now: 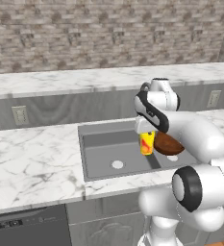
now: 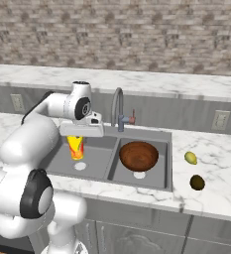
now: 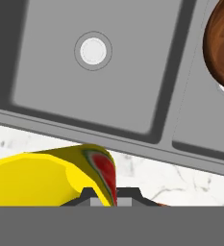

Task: Remove the lemon and avocado from the sink. Then move the bowl and cup from the counter to the sink for washing.

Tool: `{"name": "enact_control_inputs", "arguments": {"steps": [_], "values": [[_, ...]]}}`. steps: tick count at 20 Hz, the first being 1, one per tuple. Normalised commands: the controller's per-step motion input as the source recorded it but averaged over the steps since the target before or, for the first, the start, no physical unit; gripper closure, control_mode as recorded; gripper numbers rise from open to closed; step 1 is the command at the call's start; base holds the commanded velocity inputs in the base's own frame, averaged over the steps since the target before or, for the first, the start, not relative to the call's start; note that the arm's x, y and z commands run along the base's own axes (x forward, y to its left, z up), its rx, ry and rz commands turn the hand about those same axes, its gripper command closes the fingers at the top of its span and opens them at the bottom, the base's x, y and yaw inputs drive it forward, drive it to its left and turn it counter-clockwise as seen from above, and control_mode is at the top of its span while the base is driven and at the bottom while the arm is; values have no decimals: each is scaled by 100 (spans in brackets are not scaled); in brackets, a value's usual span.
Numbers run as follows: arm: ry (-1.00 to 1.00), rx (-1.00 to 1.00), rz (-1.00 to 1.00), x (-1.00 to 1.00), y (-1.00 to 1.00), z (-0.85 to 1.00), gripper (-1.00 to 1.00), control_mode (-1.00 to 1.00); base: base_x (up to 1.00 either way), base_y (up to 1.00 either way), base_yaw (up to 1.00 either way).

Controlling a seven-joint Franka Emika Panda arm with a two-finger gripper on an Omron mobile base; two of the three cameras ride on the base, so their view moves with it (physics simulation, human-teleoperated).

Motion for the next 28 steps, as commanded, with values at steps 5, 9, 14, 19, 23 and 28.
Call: {"name": "enact_control_inputs", "arguments": {"steps": [5,9,14,19,23,28], "values": [[-3,0,0,0,-32,-2,100,-100,0,0,0],[-4,0,0,0,-31,-3,100,-100,0,0,0],[-5,0,1,2,-31,-3,100,-100,0,0,0],[-7,0,1,4,-30,-4,100,-100,0,0,0],[-6,0,1,4,-28,-5,100,-100,0,0,0],[-3,0,1,5,-27,-5,100,-100,0,0,0]]}}
